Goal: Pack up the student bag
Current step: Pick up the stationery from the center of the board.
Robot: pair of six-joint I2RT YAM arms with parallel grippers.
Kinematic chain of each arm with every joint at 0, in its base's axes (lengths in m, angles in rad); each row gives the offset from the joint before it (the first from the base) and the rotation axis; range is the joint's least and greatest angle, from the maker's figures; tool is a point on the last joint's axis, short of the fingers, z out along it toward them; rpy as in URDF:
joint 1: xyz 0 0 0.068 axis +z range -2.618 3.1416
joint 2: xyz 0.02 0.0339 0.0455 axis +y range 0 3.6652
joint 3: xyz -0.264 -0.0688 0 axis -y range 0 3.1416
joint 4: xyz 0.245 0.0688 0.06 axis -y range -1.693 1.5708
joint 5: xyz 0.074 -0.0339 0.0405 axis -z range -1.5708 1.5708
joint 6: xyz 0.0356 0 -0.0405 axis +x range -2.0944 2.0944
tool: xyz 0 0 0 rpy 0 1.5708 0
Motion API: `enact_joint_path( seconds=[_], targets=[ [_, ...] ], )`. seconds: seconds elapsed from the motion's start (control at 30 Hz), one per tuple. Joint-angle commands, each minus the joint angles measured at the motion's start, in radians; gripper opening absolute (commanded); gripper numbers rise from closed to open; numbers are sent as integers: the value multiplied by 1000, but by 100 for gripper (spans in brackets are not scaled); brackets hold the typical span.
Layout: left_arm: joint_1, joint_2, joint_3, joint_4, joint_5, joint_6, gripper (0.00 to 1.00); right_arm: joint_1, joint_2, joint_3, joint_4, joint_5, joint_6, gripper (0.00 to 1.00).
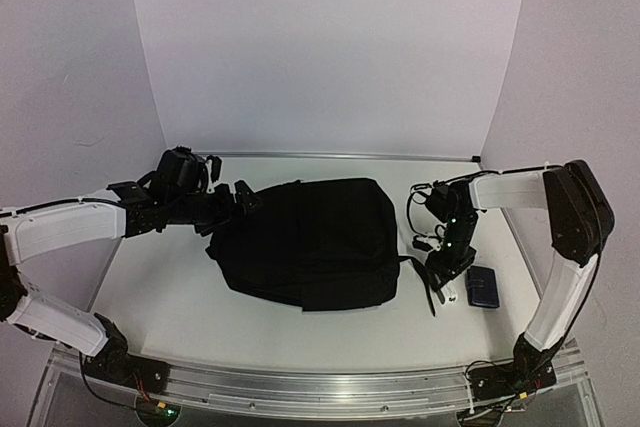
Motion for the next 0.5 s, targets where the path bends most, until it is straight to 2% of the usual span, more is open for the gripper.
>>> enact_joint_path(
  seconds=[0.0, 0.1, 0.33, 0.47],
  targets=[
    [0, -35, -9, -3, -32, 24, 99, -36, -13, 41, 21, 94, -17, 60],
    [0, -32, -7, 1, -34, 25, 99, -41, -3, 51, 17, 76, -23, 59],
    [0, -26, 8, 2, -23, 28, 100, -41, 46, 50, 36, 39, -39, 50],
    [0, -34, 23, -7, -8, 36, 100, -42, 34, 82, 40, 44, -35, 39]
  ],
)
